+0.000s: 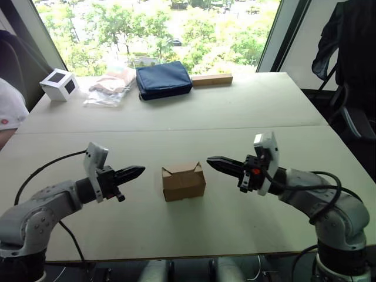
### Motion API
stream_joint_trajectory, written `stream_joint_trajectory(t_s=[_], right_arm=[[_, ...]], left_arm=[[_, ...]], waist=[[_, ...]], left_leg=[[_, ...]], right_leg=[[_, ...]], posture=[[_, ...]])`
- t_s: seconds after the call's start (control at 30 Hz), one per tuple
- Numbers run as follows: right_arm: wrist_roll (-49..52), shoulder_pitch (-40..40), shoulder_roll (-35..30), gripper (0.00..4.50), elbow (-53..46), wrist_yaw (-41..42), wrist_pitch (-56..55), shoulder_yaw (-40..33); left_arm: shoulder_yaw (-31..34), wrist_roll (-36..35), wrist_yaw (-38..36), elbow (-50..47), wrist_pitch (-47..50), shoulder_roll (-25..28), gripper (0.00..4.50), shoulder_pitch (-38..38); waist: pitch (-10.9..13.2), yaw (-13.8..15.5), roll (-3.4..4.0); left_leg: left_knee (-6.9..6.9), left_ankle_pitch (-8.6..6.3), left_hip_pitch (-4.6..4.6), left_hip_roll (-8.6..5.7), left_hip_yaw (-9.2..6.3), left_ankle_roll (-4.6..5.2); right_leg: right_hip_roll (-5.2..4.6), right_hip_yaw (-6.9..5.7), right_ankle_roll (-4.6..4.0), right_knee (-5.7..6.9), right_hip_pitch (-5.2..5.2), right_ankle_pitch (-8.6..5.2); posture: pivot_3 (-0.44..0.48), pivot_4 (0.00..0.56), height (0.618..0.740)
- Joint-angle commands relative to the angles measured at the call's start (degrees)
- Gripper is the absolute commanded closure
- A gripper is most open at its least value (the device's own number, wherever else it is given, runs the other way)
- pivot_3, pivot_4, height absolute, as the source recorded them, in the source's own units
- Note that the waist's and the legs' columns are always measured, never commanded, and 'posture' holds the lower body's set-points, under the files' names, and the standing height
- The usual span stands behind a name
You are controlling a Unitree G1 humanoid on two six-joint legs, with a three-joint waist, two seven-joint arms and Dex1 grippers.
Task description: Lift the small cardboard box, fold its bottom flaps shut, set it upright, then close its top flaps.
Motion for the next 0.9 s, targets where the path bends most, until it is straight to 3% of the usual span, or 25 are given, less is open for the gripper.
stream_joint_trajectory(t_s=[0.03, 0.2, 0.53, 0.9], right_arm=[[-2.8, 7.6, -4.9, 4.5, -0.4, 0.0, -3.0, -2.3], [-5.0, 12.1, -7.9, 4.5, 1.3, 0.3, -6.6, -1.7], [-7.3, 10.0, -12.1, 4.5, 8.3, 4.1, -11.2, 2.2], [-8.1, 7.1, -11.8, 4.5, 10.7, 4.9, -12.1, 6.6]], left_arm=[[0.5, 3.0, -4.5, 0.6, -4.2, 3.9, 4.46, 5.1], [1.1, 7.3, -9.7, 2.9, -10.5, 8.1, 4.46, 10.3], [3.3, 6.1, -8.5, -0.9, -10.3, 7.8, 4.46, 15.8], [5.0, 3.8, -5.6, -4.1, -9.2, 6.5, 4.46, 18.3]], waist=[[0.0, 0.0, 0.02], [0.0, -0.2, 0.08], [0.0, -0.1, 0.07], [0.0, 0.1, 0.08]], left_leg=[[-0.13, -0.01, 0.13, 0.0, 0.0, 0.01], [-0.22, -0.02, 0.24, 0.09, 0.1, 0.01], [-0.25, -0.07, 0.23, 0.1, 0.12, 0.09], [-0.25, -0.09, 0.21, 0.1, 0.12, 0.1]], right_leg=[[-0.01, -0.02, -0.03, -0.19, 0.18, -0.02], [-0.04, 0.01, -0.22, -0.46, 0.31, -0.07], [-0.14, 0.01, -0.25, -0.63, 0.37, -0.07], [-0.18, 0.0, -0.28, -0.67, 0.37, -0.08]], posture=[[0.0, 0.15, 0.74], [0.0, 0.15, 0.74], [0.0, 0.15, 0.74], [0.0, 0.15, 0.74]])
